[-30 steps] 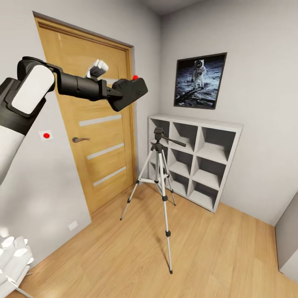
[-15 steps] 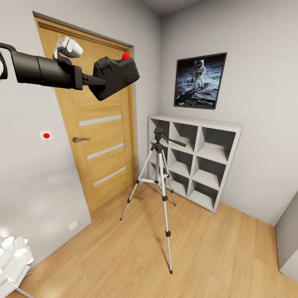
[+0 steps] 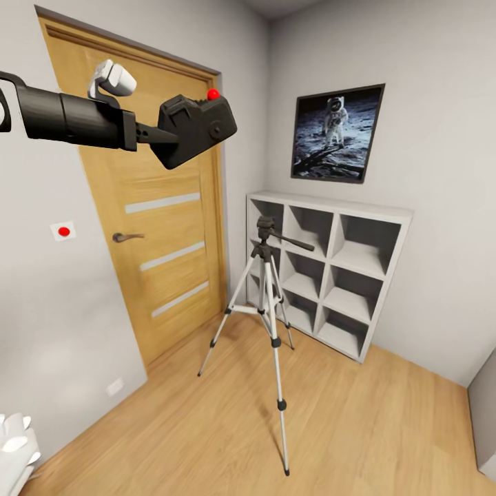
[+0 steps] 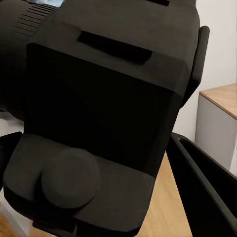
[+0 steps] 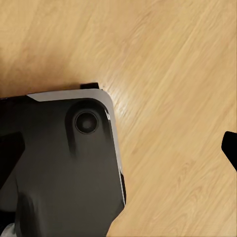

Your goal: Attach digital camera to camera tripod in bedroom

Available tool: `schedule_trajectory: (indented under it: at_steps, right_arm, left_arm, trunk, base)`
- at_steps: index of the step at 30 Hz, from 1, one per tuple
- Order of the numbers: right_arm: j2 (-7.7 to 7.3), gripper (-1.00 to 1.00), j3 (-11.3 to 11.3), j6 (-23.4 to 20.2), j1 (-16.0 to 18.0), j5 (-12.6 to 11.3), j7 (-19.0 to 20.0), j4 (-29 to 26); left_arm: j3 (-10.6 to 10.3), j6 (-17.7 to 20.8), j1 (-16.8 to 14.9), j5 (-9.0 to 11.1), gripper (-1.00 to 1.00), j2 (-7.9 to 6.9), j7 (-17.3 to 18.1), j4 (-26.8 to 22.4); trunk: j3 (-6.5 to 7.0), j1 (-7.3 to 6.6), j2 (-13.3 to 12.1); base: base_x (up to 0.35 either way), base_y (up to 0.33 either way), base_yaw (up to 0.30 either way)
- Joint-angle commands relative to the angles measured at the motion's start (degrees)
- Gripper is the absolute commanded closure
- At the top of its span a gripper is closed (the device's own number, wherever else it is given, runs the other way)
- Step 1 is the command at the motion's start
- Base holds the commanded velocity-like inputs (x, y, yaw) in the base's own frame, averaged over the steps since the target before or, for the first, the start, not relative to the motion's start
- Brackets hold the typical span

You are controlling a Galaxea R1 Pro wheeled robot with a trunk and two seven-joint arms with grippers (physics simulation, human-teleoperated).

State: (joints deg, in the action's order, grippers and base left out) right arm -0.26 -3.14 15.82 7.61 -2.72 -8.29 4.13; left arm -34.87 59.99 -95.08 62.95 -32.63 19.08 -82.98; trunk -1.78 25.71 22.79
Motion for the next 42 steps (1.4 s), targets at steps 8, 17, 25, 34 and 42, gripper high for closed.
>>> schedule_trajectory:
  at_steps: [8, 17, 25, 34, 42]
  right_arm:
    - [0.00, -1.00, -0.29, 0.53, 0.13, -0.27, 0.12, 0.24]
    - [0.00, -1.00, -0.29, 0.53, 0.13, -0.29, 0.12, 0.25]
    - [0.00, -1.00, -0.29, 0.53, 0.13, -0.30, 0.12, 0.26]
    - [0.00, -1.00, -0.29, 0.53, 0.13, -0.30, 0.12, 0.26]
    - [0.00, -1.00, -0.29, 0.53, 0.13, -0.28, 0.12, 0.26]
  left_arm:
    - [-0.10, 0.01, -0.11, -0.55, 1.00, -0.02, 0.69, -0.03]
    - [-0.11, 0.01, -0.11, -0.55, 1.00, 0.17, 0.69, -0.08]
    - [-0.11, 0.01, -0.11, -0.55, 1.00, 0.20, 0.69, -0.16]
    - [-0.11, 0.01, -0.11, -0.55, 1.00, 0.20, 0.69, -0.17]
    - [-0.21, 0.01, -0.11, -0.55, 1.00, 0.20, 0.69, -0.17]
  trunk:
    - [-0.13, 0.07, 0.13]
    - [-0.13, 0.07, 0.13]
    - [-0.13, 0.07, 0.13]
    - [-0.13, 0.07, 0.13]
    - [-0.13, 0.07, 0.13]
  base:
    - [0.341, 0.000, 0.022]
    - [0.343, 0.000, 0.029]
    - [0.317, 0.084, -0.053]
    - [0.250, 0.241, -0.004]
    - [0.267, 0.228, -0.050]
